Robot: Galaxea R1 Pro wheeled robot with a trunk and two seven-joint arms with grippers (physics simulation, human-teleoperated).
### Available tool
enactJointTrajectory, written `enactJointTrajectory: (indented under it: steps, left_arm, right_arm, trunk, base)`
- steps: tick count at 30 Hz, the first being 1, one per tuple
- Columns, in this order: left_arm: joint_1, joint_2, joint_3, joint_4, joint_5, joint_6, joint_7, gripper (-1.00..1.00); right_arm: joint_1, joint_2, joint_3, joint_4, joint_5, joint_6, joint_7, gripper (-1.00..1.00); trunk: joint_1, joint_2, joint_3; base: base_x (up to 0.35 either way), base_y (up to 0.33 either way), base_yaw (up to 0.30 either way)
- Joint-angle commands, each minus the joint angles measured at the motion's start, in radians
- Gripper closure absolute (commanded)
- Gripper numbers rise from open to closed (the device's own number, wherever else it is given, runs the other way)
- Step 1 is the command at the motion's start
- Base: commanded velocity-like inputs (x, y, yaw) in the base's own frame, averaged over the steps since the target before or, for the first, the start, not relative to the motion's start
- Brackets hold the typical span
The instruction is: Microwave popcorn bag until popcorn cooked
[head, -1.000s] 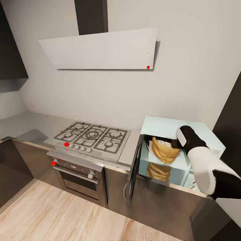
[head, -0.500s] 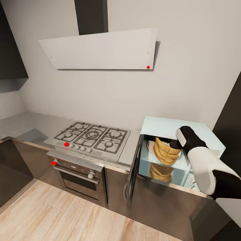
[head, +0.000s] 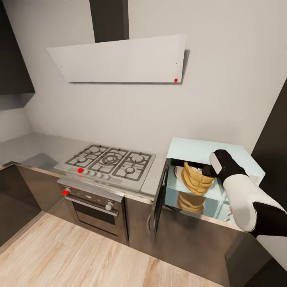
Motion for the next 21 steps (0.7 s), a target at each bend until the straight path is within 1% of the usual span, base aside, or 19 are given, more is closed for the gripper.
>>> enactJointTrajectory:
  steps: [1, 10, 14, 19, 21]
  left_arm:
    - [-0.001, 0.0, 0.004, 0.001, 0.0, -0.003, 0.001, -1.0]
    - [-0.001, -0.001, 0.004, 0.001, 0.0, -0.003, 0.001, -1.0]
    - [-0.001, 0.0, 0.004, 0.001, 0.0, -0.003, 0.001, -1.0]
    - [-0.001, 0.0, 0.004, 0.001, 0.0, -0.003, 0.001, -1.0]
    - [-0.001, 0.0, 0.005, 0.001, 0.0, -0.003, 0.001, -1.0]
  right_arm:
    - [-0.001, 0.0, -0.002, -0.001, -0.006, 0.002, -0.006, -1.0]
    - [-0.016, 0.002, -0.003, -0.011, -0.008, 0.007, -0.007, -1.0]
    - [-0.043, 0.002, -0.004, -0.015, -0.01, 0.032, -0.008, -1.0]
    - [-0.055, 0.002, -0.004, -0.018, -0.011, 0.059, -0.008, -1.0]
    - [-0.058, 0.002, -0.004, -0.02, -0.012, 0.078, -0.008, -1.0]
  trunk:
    - [0.001, -0.002, -0.002]
    - [0.001, -0.002, -0.002]
    - [0.001, -0.002, -0.002]
    - [0.001, -0.002, -0.002]
    - [0.001, -0.002, -0.002]
  base:
    - [-0.002, 0.0, 0.0]
    - [0.0, 0.0, 0.0]
    - [0.0, 0.0, 0.0]
    - [0.0, 0.0, 0.0]
    - [-0.104, 0.0, 0.0]
